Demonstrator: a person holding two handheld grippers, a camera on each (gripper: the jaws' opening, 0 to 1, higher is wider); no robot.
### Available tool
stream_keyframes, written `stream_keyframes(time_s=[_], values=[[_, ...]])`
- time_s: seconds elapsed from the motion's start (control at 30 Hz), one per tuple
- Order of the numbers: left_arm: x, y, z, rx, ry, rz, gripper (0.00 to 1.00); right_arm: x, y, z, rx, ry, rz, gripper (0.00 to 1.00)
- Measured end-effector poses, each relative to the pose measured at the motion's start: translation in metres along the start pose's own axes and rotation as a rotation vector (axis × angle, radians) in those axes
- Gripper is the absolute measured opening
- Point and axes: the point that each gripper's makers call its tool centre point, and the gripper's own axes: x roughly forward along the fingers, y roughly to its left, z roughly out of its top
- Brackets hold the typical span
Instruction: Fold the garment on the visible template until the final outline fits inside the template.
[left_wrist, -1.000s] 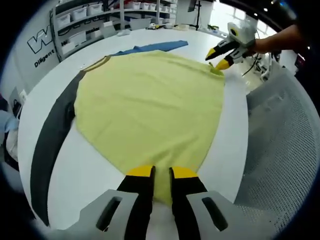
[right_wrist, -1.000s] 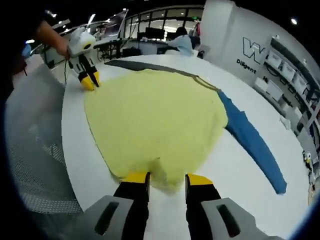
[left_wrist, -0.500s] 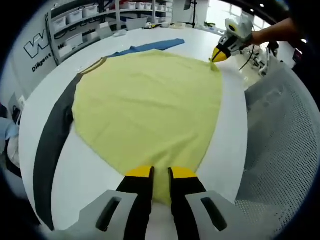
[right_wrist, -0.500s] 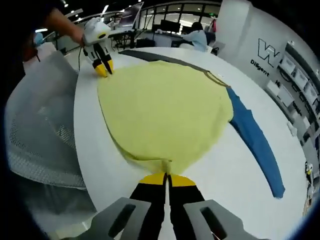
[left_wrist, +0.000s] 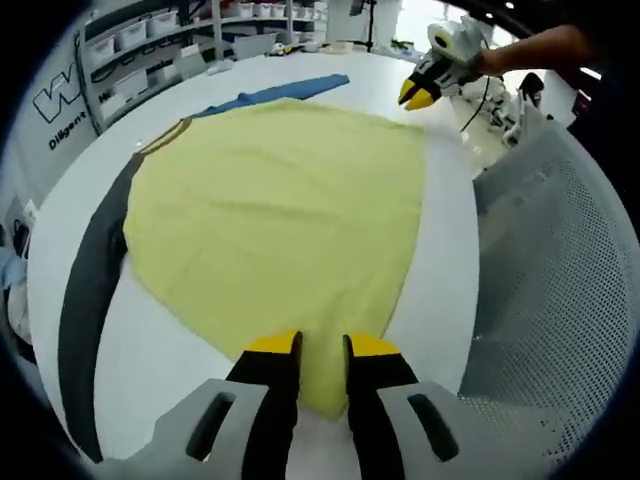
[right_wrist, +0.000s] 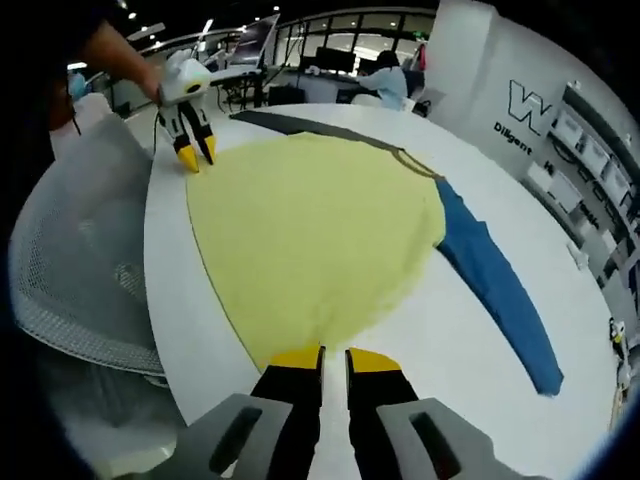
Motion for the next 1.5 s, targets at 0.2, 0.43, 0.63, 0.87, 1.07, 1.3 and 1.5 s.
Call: stream_keyframes(time_s=[0.2,0.43,0.63,0.87,1.07,1.3,1.5], values=[[-0.001,-0.001,-0.002,-0.022,0.011,0.009,0.12,0.03,0.03,0.0,0.017,0.05,0.059,0.08],[-0.001,-0.002,-0.003,-0.051,0.004,0.013,0.11,0.027,0.034,-0.012,0.068,0.078,0.068,0.04],[-0.002,-0.005,-0.005,-0.058,0.013,0.002,0.07,0.023,0.042,-0.016,0.113,0.078,0.06,0.0],[-0.003,-0.006,-0.006,-0.065,0.001,-0.002,0.1,0.022,0.041,-0.015,0.107,0.06,0.049,0.11],[-0.002,-0.006,0.008,-0.019,-0.052,0.031,0.21,0.006,-0.005,-0.008,0.195,-0.025,-0.062,0.22],[0.0,0.001,0.021,0.026,-0.098,0.079,0.29,-0.007,-0.05,-0.017,0.254,-0.03,-0.123,0.26],[-0.013,0.027,0.017,-0.027,-0.15,0.179,0.34,-0.013,-0.067,-0.024,0.301,-0.045,-0.161,0.32]])
